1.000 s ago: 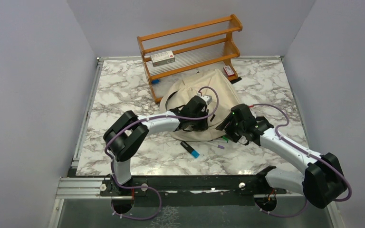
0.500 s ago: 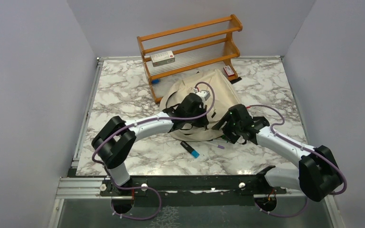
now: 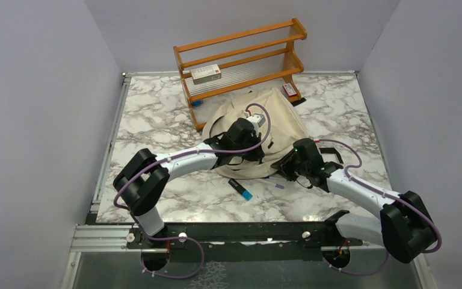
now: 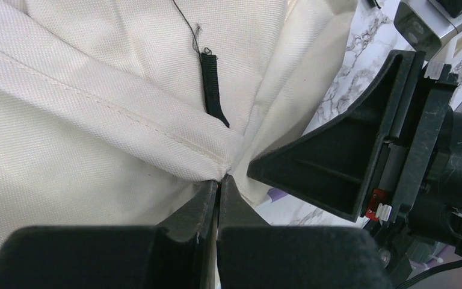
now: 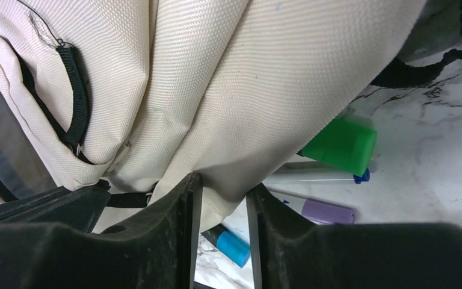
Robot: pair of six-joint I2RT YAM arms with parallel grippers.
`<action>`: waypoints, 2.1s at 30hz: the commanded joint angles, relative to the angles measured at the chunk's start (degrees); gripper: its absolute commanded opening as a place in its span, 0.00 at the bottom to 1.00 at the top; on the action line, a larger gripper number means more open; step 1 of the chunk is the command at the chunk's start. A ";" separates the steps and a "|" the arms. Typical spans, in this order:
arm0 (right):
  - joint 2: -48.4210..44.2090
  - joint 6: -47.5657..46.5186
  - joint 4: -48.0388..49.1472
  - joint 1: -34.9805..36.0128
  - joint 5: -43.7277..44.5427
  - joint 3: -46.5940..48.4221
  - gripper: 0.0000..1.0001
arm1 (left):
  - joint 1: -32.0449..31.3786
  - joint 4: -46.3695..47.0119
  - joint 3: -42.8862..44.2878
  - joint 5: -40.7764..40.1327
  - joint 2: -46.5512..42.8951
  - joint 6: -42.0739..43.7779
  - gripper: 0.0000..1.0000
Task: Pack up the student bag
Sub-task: Zip the student bag at the center of the board.
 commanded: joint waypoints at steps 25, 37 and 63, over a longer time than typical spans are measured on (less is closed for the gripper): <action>-4.40 0.45 5.14 0.05 1.79 -1.60 0.07 | -0.10 3.16 -2.97 0.29 -0.69 0.65 0.00; -3.74 -0.70 2.21 0.04 3.88 0.29 0.02 | 0.42 -0.98 -2.22 -4.45 -3.93 5.39 0.00; -7.74 2.66 -5.10 -0.01 12.22 0.76 0.01 | 1.91 -12.07 -4.71 -11.21 -16.65 11.03 0.00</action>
